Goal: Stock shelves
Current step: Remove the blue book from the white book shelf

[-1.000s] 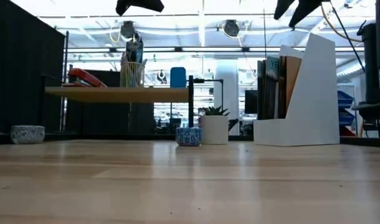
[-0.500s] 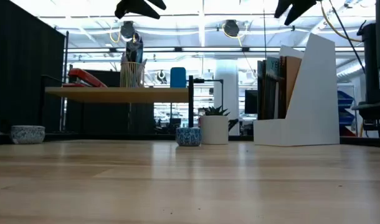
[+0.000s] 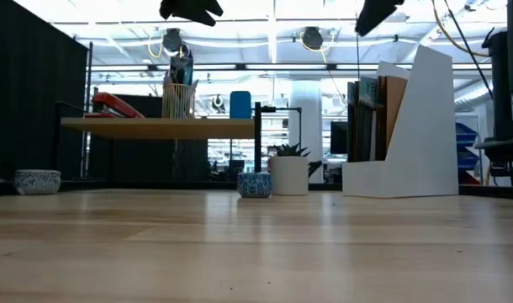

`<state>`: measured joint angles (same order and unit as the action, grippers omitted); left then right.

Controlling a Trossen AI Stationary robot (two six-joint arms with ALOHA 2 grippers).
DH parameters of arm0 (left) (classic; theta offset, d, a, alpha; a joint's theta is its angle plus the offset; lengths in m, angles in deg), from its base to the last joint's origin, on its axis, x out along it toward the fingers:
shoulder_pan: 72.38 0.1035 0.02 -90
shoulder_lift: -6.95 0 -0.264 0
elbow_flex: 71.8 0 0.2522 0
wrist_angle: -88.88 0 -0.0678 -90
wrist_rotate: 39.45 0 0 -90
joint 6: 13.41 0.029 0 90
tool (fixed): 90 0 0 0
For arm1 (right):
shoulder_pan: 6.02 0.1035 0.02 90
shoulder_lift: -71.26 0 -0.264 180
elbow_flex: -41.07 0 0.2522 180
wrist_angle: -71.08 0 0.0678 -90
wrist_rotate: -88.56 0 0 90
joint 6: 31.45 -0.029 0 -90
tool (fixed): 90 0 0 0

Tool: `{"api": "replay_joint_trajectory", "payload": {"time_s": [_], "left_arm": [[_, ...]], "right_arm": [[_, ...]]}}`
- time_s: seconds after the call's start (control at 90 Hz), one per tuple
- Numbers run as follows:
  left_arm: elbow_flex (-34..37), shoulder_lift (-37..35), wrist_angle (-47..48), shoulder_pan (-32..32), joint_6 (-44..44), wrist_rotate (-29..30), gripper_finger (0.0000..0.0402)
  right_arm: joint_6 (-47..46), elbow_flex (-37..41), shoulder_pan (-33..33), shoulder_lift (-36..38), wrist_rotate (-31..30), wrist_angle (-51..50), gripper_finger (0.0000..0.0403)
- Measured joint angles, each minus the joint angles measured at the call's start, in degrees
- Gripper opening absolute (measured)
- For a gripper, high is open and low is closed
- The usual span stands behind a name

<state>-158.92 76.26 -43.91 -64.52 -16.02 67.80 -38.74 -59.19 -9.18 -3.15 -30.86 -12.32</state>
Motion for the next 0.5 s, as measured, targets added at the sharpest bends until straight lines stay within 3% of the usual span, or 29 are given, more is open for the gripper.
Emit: {"api": "replay_joint_trajectory", "payload": {"time_s": [0.233, 0.5], "left_arm": [[0.0, 0.0, 0.1, 0.0, 3.5, 0.1, 0.0194], [0.7, 0.0, -0.1, 0.0, 3.5, 0.1, 0.0194]], "right_arm": [[7.3, 0.0, -1.4, -4.0, 9.0, -0.9, 0.0317], [9.7, 0.0, -4.1, -6.6, 11.7, -7.4, 0.0212]]}}
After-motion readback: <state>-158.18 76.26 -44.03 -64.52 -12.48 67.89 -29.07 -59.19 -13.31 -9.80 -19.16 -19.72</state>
